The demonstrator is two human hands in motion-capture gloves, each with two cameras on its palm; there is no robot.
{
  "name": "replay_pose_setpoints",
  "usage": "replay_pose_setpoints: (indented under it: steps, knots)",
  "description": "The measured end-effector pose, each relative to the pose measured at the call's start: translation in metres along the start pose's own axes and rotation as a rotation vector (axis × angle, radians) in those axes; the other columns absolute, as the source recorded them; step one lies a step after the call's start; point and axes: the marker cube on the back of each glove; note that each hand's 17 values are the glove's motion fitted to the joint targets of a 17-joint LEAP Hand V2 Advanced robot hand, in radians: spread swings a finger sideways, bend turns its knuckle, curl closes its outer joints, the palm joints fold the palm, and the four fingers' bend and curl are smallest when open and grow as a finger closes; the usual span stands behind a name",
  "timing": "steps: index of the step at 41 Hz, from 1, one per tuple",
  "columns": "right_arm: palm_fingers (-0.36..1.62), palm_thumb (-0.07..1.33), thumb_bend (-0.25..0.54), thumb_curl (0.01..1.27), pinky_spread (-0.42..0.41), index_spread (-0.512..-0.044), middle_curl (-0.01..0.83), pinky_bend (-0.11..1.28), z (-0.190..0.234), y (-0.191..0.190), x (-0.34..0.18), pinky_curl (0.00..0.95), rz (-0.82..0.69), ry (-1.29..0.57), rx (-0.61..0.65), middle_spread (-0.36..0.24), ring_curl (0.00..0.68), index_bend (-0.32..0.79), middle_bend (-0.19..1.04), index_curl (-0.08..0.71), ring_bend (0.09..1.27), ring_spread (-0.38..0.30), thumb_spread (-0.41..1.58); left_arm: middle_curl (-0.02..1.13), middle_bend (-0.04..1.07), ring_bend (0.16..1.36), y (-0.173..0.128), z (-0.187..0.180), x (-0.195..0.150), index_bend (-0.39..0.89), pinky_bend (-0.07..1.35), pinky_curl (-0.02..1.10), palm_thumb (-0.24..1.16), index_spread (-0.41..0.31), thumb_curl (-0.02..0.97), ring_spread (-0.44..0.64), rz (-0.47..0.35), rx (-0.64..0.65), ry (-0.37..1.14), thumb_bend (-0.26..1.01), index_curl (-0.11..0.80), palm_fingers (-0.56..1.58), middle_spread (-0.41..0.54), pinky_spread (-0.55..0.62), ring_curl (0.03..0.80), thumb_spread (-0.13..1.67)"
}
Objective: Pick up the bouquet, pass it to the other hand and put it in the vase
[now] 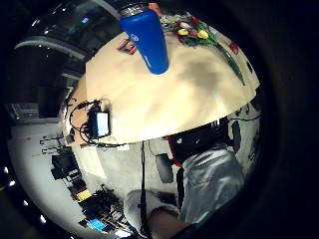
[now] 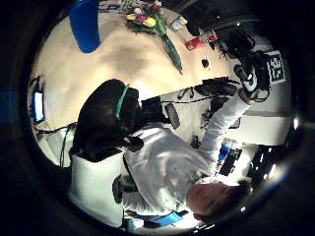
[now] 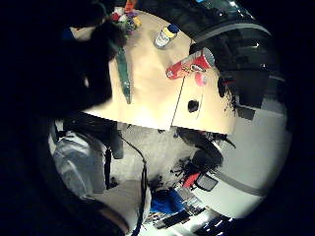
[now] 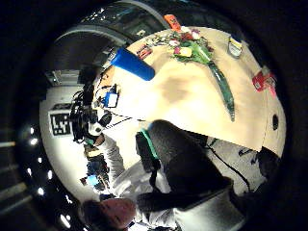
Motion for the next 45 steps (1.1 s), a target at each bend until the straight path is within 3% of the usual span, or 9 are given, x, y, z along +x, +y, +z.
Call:
replay_pose_setpoints:
  steps: [8, 17, 26, 32, 38, 41, 45]
  knots:
    - [0.27, 0.36, -0.010, 0.26, 0.237, -0.189, 0.279, 0.91, 0.047, -0.053, 0.055, 0.390, 0.146, -0.133, -0.073, 0.125, 0.310, 0.00, 0.20, 0.020, 0.75, 0.132, 1.07, 0.23, 0.19, 0.60, -0.004, 0.006, -0.012, 0.15, 0.44, 0.28, 0.42, 0.101, 0.289, 0.49, -0.019, -0.033, 0.028, -0.01, 0.230, 0.03, 0.401, 0.44, 0.215, 1.14]
    - [0.39, 0.42, -0.009, 0.29, 0.131, -0.137, 0.325, 0.92, 0.143, -0.102, 0.109, 0.391, 0.343, -0.210, -0.128, 0.094, 0.344, 0.04, 0.26, 0.011, 0.82, 0.003, 1.06, 0.25, 0.19, 0.60, -0.007, 0.017, -0.024, 0.15, 0.44, 0.29, 0.42, 0.101, 0.303, 0.50, -0.043, -0.068, 0.047, -0.02, 0.247, 0.02, 0.403, 0.44, 0.222, 1.15]
    - [0.41, 0.51, 0.001, 0.33, 0.078, -0.121, 0.355, 0.91, 0.180, -0.084, 0.095, 0.381, 0.405, -0.184, -0.122, 0.060, 0.363, 0.04, 0.28, 0.026, 0.82, -0.065, 1.06, 0.26, 0.19, 0.61, -0.008, 0.026, -0.032, 0.16, 0.44, 0.30, 0.42, 0.101, 0.312, 0.50, -0.063, -0.089, 0.046, -0.02, 0.260, 0.02, 0.402, 0.44, 0.226, 1.15]
    - [0.43, 0.56, -0.008, 0.35, 0.044, -0.115, 0.371, 0.90, 0.204, -0.087, 0.090, 0.374, 0.401, -0.154, -0.170, 0.035, 0.368, 0.06, 0.29, 0.038, 0.81, -0.089, 1.05, 0.27, 0.20, 0.60, -0.008, 0.031, -0.033, 0.16, 0.44, 0.30, 0.42, 0.103, 0.316, 0.50, -0.061, -0.102, 0.056, -0.02, 0.269, 0.02, 0.397, 0.45, 0.226, 1.15]
    - [0.53, 0.68, 0.020, 0.39, -0.008, -0.122, 0.389, 0.85, 0.212, -0.092, 0.092, 0.357, 0.446, -0.066, -0.102, -0.002, 0.361, 0.12, 0.31, 0.075, 0.77, -0.120, 1.04, 0.28, 0.19, 0.60, -0.009, 0.034, -0.033, 0.16, 0.43, 0.31, 0.42, 0.105, 0.319, 0.50, -0.058, -0.102, 0.053, -0.02, 0.275, 0.02, 0.394, 0.45, 0.228, 1.15]
    - [0.69, 0.74, 0.033, 0.40, -0.077, -0.154, 0.395, 0.77, 0.214, -0.091, 0.092, 0.340, 0.457, -0.062, -0.095, -0.038, 0.349, 0.23, 0.32, 0.133, 0.72, -0.153, 1.03, 0.29, 0.19, 0.60, -0.008, 0.034, -0.032, 0.15, 0.43, 0.31, 0.42, 0.102, 0.320, 0.50, -0.057, -0.105, 0.053, -0.02, 0.275, 0.02, 0.393, 0.45, 0.230, 1.15]
    - [0.82, 0.81, 0.040, 0.41, -0.124, -0.187, 0.412, 0.68, 0.215, -0.090, 0.086, 0.328, 0.449, -0.087, -0.120, -0.082, 0.342, 0.28, 0.33, 0.191, 0.64, -0.177, 1.02, 0.29, 0.19, 0.60, -0.005, 0.032, -0.029, 0.14, 0.44, 0.31, 0.42, 0.102, 0.322, 0.50, -0.056, -0.107, 0.050, -0.02, 0.272, 0.01, 0.392, 0.45, 0.233, 1.15]
